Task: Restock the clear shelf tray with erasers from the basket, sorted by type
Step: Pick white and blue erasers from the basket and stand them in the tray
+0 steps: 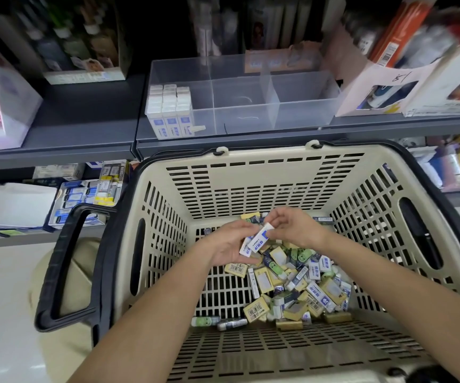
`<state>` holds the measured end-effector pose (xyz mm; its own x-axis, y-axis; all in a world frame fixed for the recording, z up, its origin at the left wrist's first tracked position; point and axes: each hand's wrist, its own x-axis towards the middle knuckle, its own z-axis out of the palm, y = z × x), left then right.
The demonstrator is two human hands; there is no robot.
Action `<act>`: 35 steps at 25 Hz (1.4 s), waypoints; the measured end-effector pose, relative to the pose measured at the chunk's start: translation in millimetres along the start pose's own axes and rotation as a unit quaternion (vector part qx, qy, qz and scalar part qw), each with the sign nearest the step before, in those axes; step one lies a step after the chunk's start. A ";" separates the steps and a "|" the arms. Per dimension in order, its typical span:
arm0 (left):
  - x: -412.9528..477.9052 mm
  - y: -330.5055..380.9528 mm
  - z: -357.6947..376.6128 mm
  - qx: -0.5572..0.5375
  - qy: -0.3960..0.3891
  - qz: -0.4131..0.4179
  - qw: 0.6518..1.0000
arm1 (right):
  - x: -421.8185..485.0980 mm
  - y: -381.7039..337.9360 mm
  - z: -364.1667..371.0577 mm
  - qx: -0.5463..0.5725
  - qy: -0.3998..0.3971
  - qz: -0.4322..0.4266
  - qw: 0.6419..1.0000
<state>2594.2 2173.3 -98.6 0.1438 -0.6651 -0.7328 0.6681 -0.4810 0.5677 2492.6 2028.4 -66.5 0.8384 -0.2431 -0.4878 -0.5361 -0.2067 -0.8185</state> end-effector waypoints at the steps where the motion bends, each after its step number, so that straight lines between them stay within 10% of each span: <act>1: 1.0 -0.1 1.4 -0.002 -0.016 0.002 1.000 | 0.0 0.5 0.7 -0.007 0.009 0.001 1.000; 6: 2.5 -0.4 -4.0 -0.018 -0.023 0.004 1.000 | 5.3 5.0 -1.5 0.086 0.002 0.032 0.996; 9: 3.8 -4.2 -12.2 -0.040 0.011 0.007 0.999 | 12.2 18.8 -13.6 -0.184 0.075 0.042 0.979; 12: 6.5 -4.5 -16.4 -0.071 0.059 0.015 0.996 | 5.8 32.7 0.2 -0.403 -0.017 -0.005 0.915; 17: 8.9 -1.1 -24.3 -0.103 0.102 0.045 0.988 | 1.5 32.8 46.2 -0.268 -0.175 -0.021 0.947; 22: 8.5 -1.4 -28.2 -0.122 0.116 0.054 0.984 | 30.9 37.2 11.1 -0.399 0.104 0.022 0.911; 35: 7.5 -5.6 -34.0 -0.124 0.129 0.032 0.983 | 52.2 43.6 31.5 -0.504 0.165 0.128 0.838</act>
<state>2616.4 2190.4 -120.0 0.3512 -0.5070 -0.7872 0.8041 -0.2674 0.5310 2516.1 2036.5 -137.2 0.6994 -0.6165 -0.3616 -0.6445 -0.7627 0.0537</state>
